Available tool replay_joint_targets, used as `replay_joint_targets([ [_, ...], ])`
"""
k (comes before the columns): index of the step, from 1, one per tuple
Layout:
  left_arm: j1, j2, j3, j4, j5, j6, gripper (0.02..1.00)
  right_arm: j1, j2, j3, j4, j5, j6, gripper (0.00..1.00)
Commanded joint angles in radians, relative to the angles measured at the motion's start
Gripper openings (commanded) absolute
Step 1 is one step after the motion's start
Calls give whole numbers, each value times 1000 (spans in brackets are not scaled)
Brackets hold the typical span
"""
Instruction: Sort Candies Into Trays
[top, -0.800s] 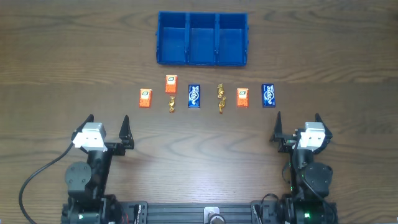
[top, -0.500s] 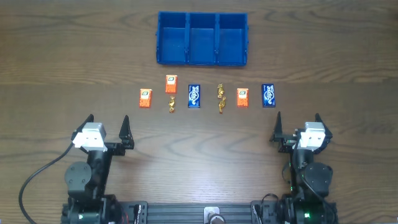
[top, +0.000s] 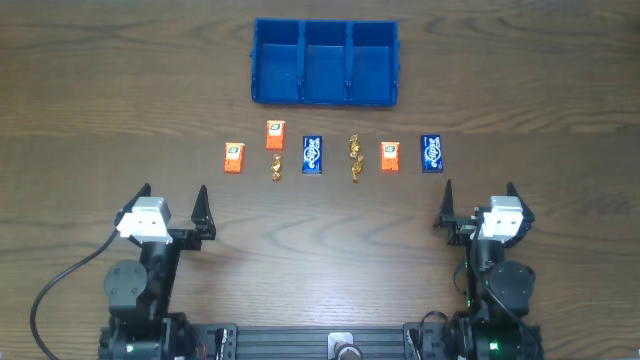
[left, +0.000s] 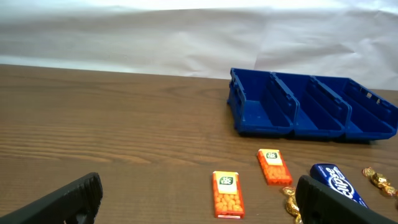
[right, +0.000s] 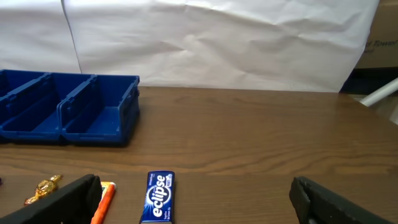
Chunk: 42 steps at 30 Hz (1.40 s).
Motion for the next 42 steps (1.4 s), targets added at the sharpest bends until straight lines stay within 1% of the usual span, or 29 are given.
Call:
replay_joint_targets([
  [1, 2, -6, -22, -30, 18, -3, 998, -6, -8, -4, -2, -5, -14, 1000],
  [15, 2, -6, -20, -31, 11, -14, 998, -6, -8, -4, -2, -6, -14, 1000],
  [18, 2, 45, 57, -84, -4, -54, 996, -6, -8, -4, -2, -6, -14, 1000],
  [20, 2, 145, 174, -150, -4, -53, 1000, -6, -8, -4, -2, -6, -14, 998],
  [25, -2, 565, 643, -408, 0, -53, 996, -6, -8, -4, -2, -6, -14, 1000],
  [26, -15, 723, 795, -495, -1, -53, 1000, -6, -8, -4, -2, -5, -14, 998],
  [27, -26, 821, 881, -544, -1, -53, 998, -6, -8, -4, -2, -6, -14, 1000],
  [31, -80, 1125, 1125, -675, -3, -48, 998, -6, -8, -4, -2, -6, -14, 998],
  [34, -127, 1336, 1224, -726, -10, -45, 1000, -6, -8, -4, -2, -6, -14, 998],
  [42, -171, 1656, 1234, -715, -13, -45, 998, -6, -8, -4, -2, -6, -14, 998],
])
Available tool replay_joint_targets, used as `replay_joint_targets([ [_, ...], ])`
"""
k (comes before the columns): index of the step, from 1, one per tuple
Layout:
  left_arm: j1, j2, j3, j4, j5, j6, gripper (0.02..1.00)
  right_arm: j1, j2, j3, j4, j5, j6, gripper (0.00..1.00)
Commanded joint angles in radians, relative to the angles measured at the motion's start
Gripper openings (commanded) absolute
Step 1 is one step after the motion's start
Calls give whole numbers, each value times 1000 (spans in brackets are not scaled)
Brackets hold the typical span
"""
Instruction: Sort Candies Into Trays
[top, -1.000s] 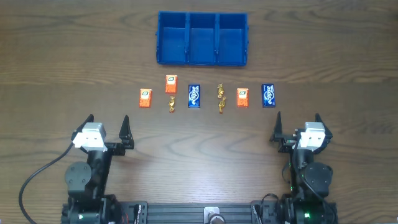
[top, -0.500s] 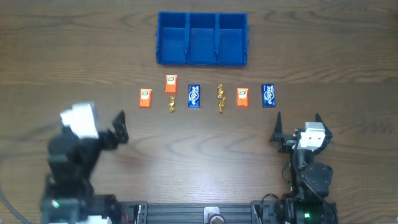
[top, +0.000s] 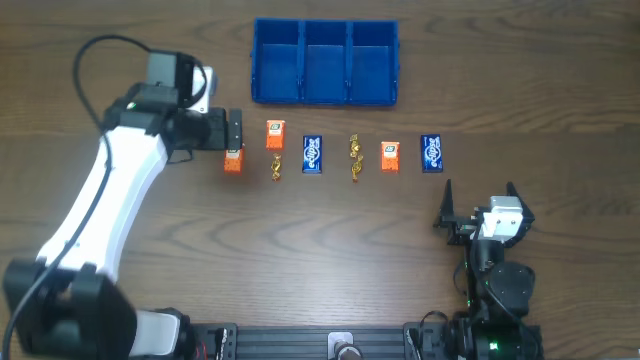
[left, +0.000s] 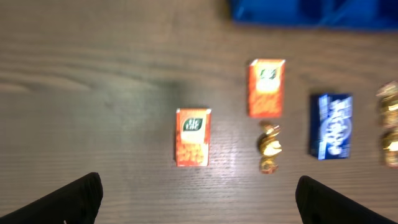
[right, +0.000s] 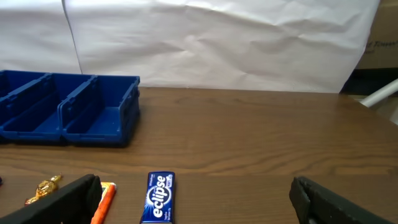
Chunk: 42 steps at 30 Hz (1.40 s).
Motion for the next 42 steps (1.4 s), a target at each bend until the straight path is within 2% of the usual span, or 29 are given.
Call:
replay_joint_targets([
  [1, -20, 131, 16, 6, -6, 4, 998, -6, -5, -2, -3, -3, -14, 998],
  [13, -31, 323, 16, 42, -29, 56, 996, -6, -5, -2, -3, -3, -14, 1000],
  [23, -40, 375, 16, 66, -89, 56, 965, -6, -5, -2, -3, -3, -14, 998],
  [31, -50, 401, 16, 98, -89, 56, 965, -6, -5, -2, -3, -3, -14, 1000],
  [39, -50, 404, 16, 98, -92, 52, 860, -6, -5, -2, -3, -3, -14, 1000],
  [42, -50, 404, 16, 98, -92, 48, 770, -6, -5, -2, -3, -3, -14, 998],
])
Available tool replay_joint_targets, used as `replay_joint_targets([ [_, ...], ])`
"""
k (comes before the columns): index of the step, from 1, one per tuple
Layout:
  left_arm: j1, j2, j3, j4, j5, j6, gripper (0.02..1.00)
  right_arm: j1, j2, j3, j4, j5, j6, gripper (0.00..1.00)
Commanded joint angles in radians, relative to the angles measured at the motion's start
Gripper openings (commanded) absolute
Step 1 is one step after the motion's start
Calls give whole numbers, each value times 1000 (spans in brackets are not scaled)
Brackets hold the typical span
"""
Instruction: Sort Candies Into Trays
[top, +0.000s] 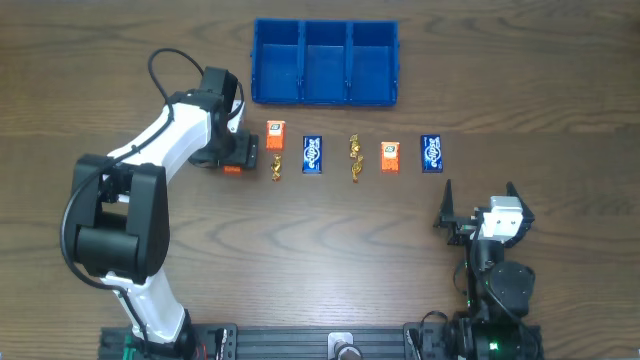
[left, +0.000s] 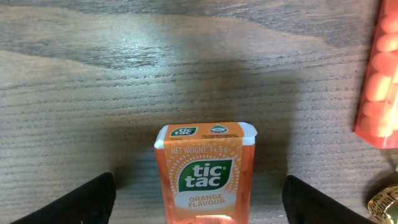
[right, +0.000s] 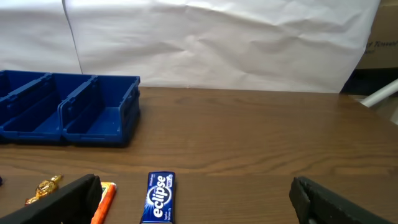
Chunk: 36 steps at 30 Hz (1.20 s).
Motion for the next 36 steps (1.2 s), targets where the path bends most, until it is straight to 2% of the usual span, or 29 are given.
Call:
replay_joint_targets([
  [1, 0, 18, 16, 0, -13, -6, 717, -6, -5, -2, -3, -3, -14, 1000],
  [5, 0, 18, 16, 0, -13, -6, 617, -6, -5, -2, -3, -3, -14, 998],
  [18, 0, 19, 15, 2, -12, -22, 500, -6, -5, -2, -3, -3, -14, 998],
  [28, -9, 43, 17, 23, -1, -51, 224, -6, -5, -2, -3, -3, -14, 998],
  [36, -11, -84, 163, -60, -14, -105, 205, -6, -5, -2, -3, -3, -14, 1000],
])
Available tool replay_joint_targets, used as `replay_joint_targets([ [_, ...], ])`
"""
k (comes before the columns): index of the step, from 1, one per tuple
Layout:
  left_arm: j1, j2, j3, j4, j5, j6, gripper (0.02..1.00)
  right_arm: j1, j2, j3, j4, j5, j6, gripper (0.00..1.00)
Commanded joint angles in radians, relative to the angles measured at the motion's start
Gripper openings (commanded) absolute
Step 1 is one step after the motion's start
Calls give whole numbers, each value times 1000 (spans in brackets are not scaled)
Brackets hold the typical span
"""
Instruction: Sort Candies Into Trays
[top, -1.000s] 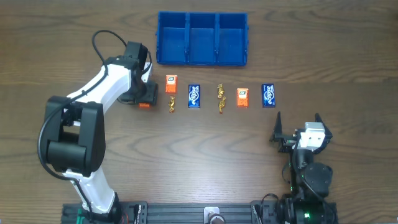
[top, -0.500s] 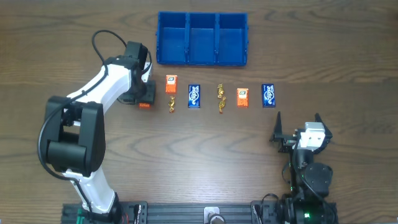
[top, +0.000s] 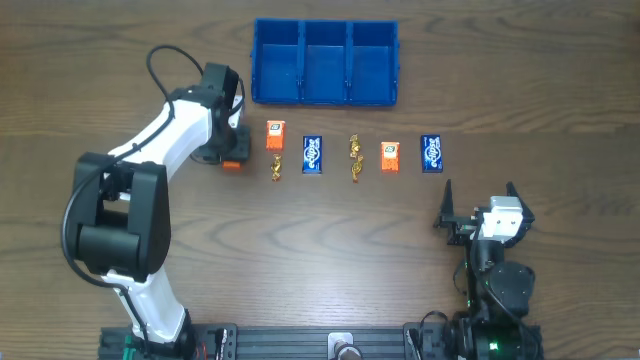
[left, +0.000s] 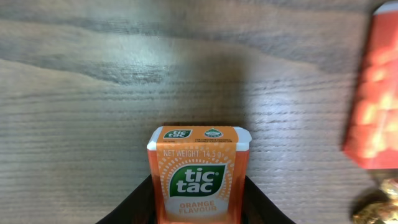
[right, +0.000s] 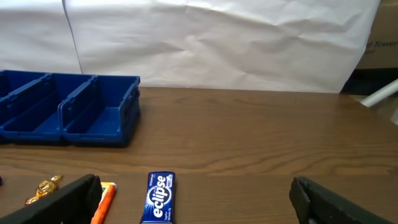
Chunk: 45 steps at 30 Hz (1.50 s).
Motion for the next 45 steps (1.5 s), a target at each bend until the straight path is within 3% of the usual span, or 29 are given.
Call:
replay_joint_targets([
  [1, -13, -113, 171, -72, -32, -64, 202, -6, -5, -2, -3, -3, -14, 1000],
  [6, -70, -119, 447, -168, -138, -132, 198, -6, -5, -2, -3, -3, -14, 998],
  [16, -122, 295, 1102, -428, -135, -146, 196, -6, -5, -2, -3, -3, -14, 1000],
  [40, -123, 467, 1114, -353, -98, -127, 235, -6, -5, -2, -3, -3, -14, 998],
  [43, -121, 467, 1114, -354, -98, -127, 286, -6, -5, -2, -3, -3, -14, 1000],
  [45, -120, 467, 1114, -354, -98, -127, 406, -6, -5, -2, -3, -3, -14, 998],
])
